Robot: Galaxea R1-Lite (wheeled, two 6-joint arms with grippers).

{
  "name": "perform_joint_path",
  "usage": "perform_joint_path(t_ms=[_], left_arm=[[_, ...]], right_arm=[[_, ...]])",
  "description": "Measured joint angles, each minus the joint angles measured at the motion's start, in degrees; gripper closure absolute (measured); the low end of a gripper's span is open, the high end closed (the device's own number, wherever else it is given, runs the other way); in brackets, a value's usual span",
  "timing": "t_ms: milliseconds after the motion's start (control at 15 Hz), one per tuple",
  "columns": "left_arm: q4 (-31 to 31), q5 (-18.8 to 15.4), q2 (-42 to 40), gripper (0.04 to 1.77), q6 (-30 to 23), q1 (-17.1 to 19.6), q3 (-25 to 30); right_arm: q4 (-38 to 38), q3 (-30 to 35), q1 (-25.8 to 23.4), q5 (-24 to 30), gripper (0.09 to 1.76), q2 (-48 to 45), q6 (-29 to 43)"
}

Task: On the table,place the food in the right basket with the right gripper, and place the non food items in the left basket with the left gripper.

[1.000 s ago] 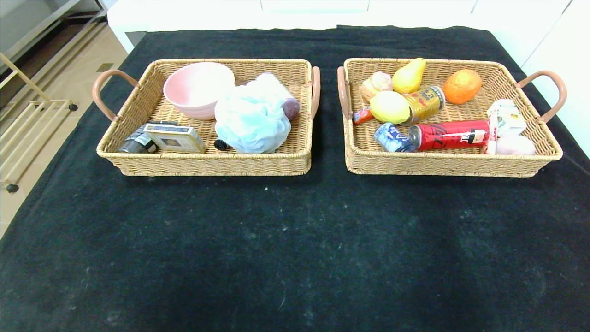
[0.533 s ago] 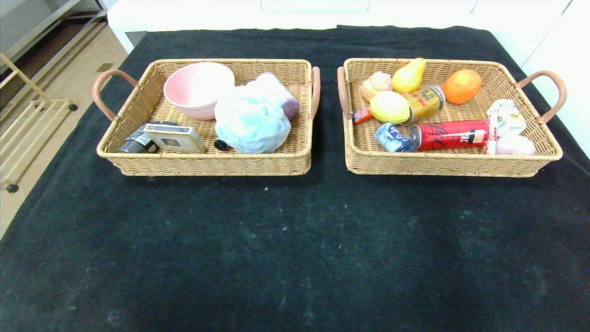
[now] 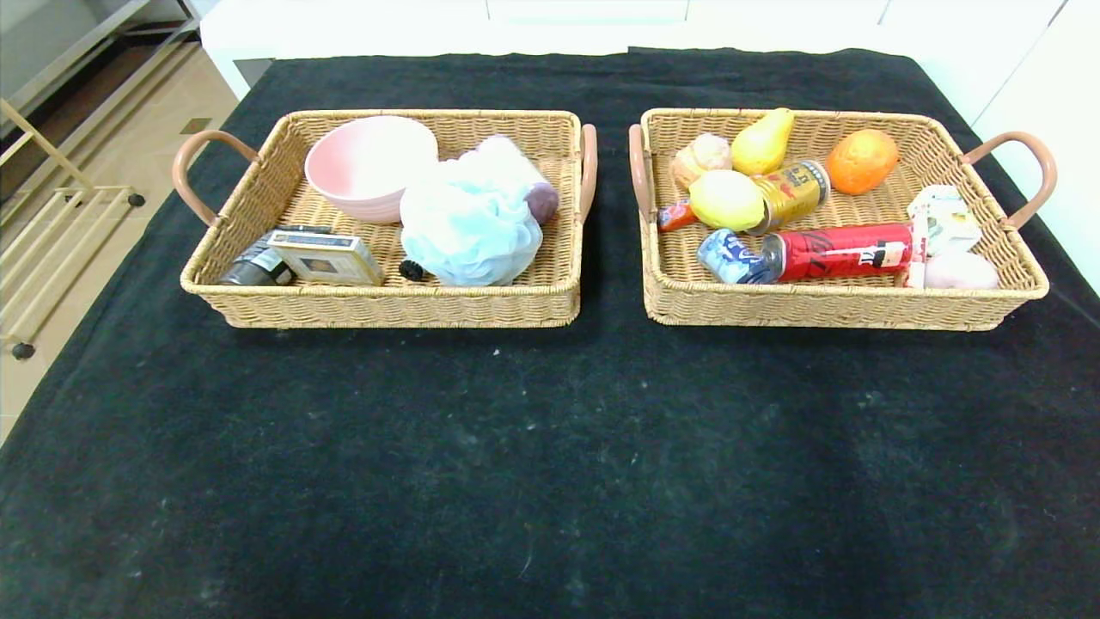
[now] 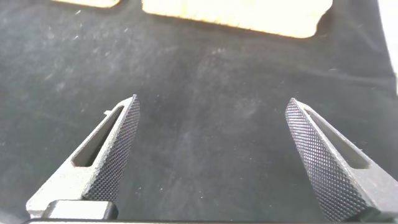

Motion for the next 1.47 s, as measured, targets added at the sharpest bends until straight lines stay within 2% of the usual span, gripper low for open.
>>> perform_joint_path(t_ms=[133,400,667,867,1000,1133,1333,1467], left_arm=[[-4.4,0.5,-0.2,0.09,0.0,0.0,4.0],[-13.7,0.5,-0.2,0.09,0.4,0.0,11.9],[-14.8,2.6,-0.3,0.09,0.3,0.0,14.6],[-16.0,2.9,-0.3,0.09,0.1,0.0,16.6],[-20.8,3.1,-0.3,0.09,0.1,0.0,19.8],[-24.8,3.6,-0.3,0.09,0.2,0.0,23.3],[-25.7,3.6,-0.3,0.09,0.1,0.0,26.0],[-28.6,3.7,-0.3,0.09,0.0,0.0,28.1]], right_arm=[[-0.7,-0.1,0.0,-4.3,0.14,-0.9,1.5],[-1.4,0.3,0.0,-9.3,0.14,-1.3,1.6],[-4.6,3.0,-0.1,-10.2,0.14,-1.4,1.2],[-15.5,9.0,-0.1,-10.1,0.14,-1.4,-0.1],[-22.9,14.2,-0.1,-9.9,0.14,-1.3,-2.3],[-26.8,18.2,-0.1,-9.8,0.14,-1.3,-3.4],[-30.0,22.6,-0.1,-9.7,0.14,-1.4,-3.5],[-32.2,26.1,-0.1,-9.7,0.14,-1.4,-3.5]])
